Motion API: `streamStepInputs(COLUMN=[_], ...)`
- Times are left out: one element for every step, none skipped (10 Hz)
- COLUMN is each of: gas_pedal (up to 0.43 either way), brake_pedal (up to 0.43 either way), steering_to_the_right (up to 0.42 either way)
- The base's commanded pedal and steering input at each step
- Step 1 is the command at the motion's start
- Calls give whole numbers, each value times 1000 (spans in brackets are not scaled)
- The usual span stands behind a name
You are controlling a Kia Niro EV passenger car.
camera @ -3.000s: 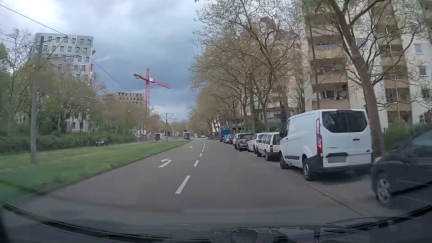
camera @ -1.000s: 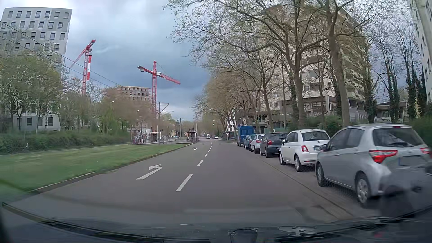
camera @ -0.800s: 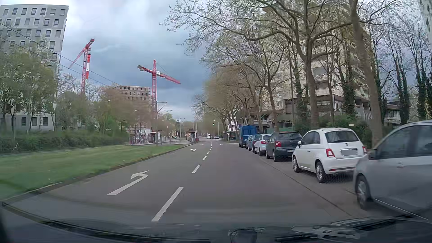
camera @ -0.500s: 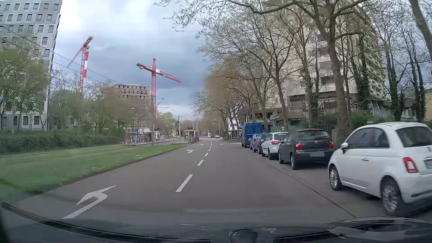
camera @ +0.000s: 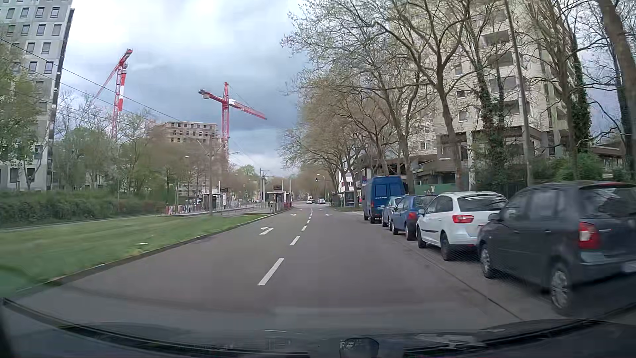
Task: Follow the waypoints while adhering to traffic rules and regulations
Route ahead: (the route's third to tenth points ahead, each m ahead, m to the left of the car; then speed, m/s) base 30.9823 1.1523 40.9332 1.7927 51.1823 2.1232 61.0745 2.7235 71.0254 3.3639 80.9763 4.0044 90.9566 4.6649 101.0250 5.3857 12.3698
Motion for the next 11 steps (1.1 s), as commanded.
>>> streamStepInputs(gas_pedal=[157,157,157,157,157,157,157,150,150,150,150], brake_pedal=[0,0,0,0,0,0,0,0,0,0,0], steering_to_the_right=[-4,-4,-4,-4,-4,-4,-4,-4,-4,-4,-4])
